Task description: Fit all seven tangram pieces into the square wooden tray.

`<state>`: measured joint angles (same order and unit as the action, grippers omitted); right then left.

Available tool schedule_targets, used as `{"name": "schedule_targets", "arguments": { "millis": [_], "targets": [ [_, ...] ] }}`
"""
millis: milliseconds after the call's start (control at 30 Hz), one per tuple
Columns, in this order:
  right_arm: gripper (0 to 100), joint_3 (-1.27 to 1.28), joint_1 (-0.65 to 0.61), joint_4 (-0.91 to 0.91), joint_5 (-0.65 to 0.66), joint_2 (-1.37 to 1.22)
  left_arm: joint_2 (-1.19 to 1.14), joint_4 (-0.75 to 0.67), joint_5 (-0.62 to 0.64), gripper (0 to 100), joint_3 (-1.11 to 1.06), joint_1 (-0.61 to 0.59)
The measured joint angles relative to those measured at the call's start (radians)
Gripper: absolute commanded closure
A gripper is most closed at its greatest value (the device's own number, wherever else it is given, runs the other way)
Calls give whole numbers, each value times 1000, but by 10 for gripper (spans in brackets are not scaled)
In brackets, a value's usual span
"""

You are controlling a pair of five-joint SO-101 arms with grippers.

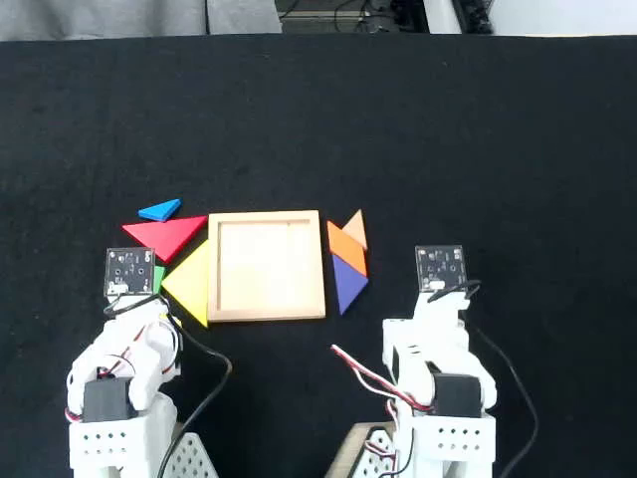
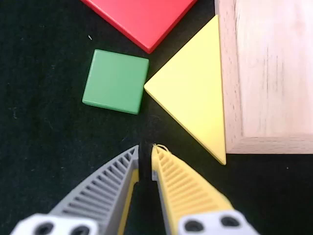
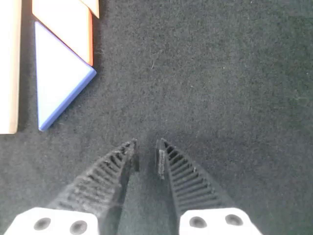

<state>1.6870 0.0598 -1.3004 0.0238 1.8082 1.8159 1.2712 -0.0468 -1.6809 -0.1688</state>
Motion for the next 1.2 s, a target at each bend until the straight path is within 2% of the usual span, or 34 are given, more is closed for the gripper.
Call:
{"name": "schedule_targets", "arguments": {
  "millis": [600,800,967,1133,1200],
  "targets": [
    [920,0,0,5,0,0,0,0,0,941,0,0],
    [920,0,0,167,0,0,0,-6,0,938,0,0],
    [920,0,0,186,0,0,0,-163,-15,937,0,0],
    [920,0,0,195,0,0,0,-402,-192,937,0,0],
    [920,0,0,195,0,0,0,-453,-236,937,0,0]
  ]
}}
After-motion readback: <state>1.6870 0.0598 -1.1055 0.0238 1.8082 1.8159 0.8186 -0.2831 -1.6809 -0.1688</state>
